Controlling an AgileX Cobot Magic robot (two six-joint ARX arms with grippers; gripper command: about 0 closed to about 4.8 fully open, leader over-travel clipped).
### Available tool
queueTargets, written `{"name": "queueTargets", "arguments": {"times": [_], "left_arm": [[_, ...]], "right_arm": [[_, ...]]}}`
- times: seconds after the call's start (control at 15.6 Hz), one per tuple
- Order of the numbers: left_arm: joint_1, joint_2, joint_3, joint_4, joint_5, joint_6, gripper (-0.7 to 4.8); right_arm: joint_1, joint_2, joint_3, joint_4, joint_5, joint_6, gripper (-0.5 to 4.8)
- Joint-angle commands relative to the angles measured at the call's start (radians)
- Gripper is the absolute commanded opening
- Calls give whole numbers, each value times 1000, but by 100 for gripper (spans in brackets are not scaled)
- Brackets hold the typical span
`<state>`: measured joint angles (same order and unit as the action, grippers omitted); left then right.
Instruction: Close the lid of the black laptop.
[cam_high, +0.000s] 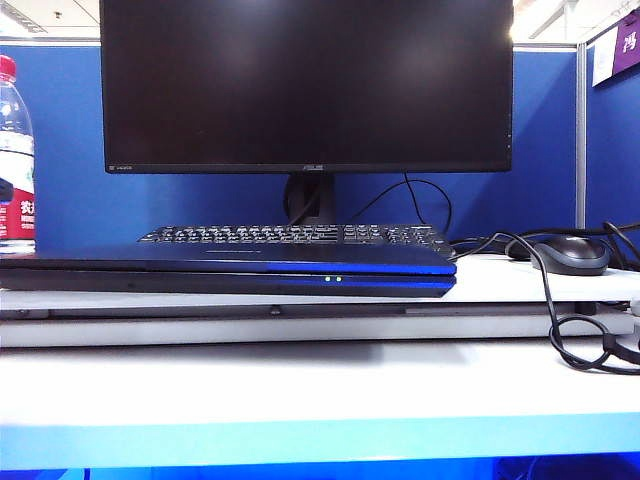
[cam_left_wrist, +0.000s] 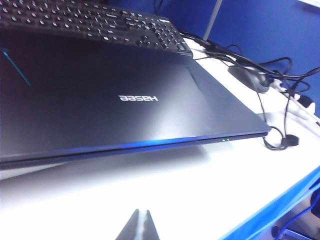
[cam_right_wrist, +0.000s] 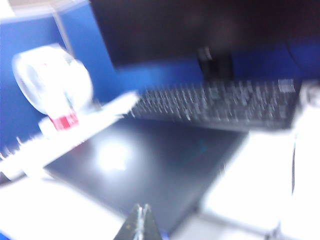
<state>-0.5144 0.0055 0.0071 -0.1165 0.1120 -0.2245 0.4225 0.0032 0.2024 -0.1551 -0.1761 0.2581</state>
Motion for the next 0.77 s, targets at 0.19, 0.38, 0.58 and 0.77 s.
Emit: {"name": "queueTargets", "arguments": {"times": [0.19,0.38,0.58,0.77], "left_arm": [[1,-2,0,-3,-2,8,-3],[1,-2,0,-3,-2,8,-3],[1,-2,0,-3,-2,8,-3],[2,-2,0,-7,-2,8,-3]], "right_arm": [[0,-1,-13,16,-2,3,0],[1,-1,-13,18,-2,3,0],[1,-1,-13,17,-2,3,0],[1,-1,-13,18,-2,3,0]]}}
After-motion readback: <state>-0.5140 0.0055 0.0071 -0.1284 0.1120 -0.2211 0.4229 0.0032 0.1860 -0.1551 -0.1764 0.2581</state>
